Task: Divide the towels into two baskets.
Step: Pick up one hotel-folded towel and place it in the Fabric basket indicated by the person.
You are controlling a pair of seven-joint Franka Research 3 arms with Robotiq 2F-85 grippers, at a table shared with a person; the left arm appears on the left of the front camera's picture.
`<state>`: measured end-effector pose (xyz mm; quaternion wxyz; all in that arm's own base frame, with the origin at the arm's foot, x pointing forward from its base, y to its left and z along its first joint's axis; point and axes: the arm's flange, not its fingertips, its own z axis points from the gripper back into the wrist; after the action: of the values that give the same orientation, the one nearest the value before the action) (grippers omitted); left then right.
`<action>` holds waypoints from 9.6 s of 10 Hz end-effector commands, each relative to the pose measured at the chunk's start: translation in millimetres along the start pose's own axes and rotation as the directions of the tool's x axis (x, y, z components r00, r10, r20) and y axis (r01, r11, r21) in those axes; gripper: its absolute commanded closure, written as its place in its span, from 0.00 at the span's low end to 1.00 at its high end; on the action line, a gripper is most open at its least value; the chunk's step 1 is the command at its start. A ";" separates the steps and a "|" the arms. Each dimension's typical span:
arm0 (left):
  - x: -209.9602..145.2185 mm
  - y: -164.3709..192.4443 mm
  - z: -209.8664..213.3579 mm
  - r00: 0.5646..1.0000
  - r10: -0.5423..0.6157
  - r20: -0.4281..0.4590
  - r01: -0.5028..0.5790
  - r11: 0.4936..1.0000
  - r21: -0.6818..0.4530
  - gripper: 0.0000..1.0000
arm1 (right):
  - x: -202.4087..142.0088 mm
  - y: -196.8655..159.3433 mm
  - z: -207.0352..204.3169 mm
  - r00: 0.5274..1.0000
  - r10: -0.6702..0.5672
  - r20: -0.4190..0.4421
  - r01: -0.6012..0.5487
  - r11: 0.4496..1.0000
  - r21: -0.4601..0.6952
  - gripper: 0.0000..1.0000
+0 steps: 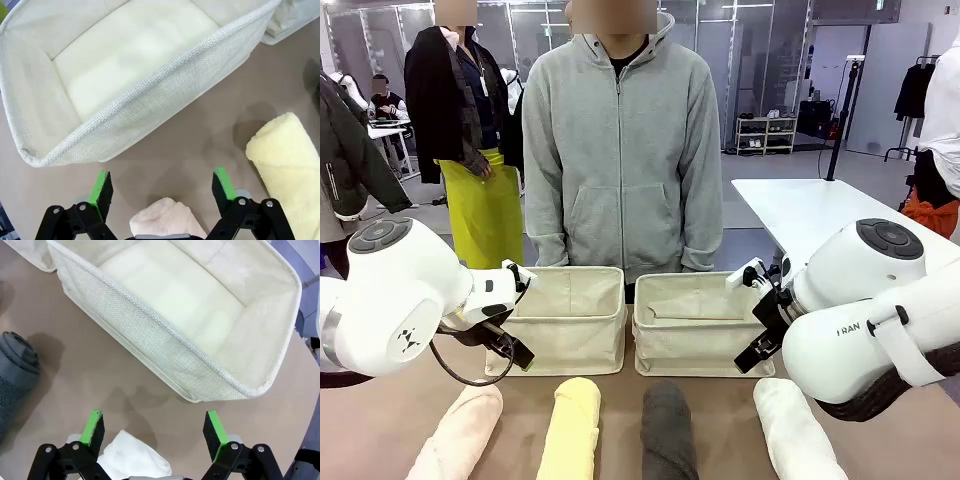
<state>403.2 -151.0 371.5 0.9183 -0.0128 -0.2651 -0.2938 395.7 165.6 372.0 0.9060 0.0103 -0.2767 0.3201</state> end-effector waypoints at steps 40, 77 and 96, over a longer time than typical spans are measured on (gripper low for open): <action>-287.7 256.5 177.4 0.424 0.899 0.111 -0.561 0.357 -0.747 0.00 | -330.2 -254.3 184.6 0.322 -0.946 0.029 0.667 0.249 0.702 0.00; -163.7 -17.8 -12.9 0.759 0.347 -0.551 -0.491 0.861 -0.133 0.15 | -330.2 -254.3 184.6 0.322 -0.946 0.029 0.667 0.249 0.702 0.00; -63.9 14.5 155.4 0.941 -0.276 -0.195 0.165 0.878 -0.449 0.63 | -330.2 -254.3 184.6 0.322 -0.946 0.029 0.667 0.249 0.702 0.00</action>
<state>292.4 -77.2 472.8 0.8800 -0.1442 -0.0711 -0.4469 242.3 -262.9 398.4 0.7925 0.4988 -0.3104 -0.1637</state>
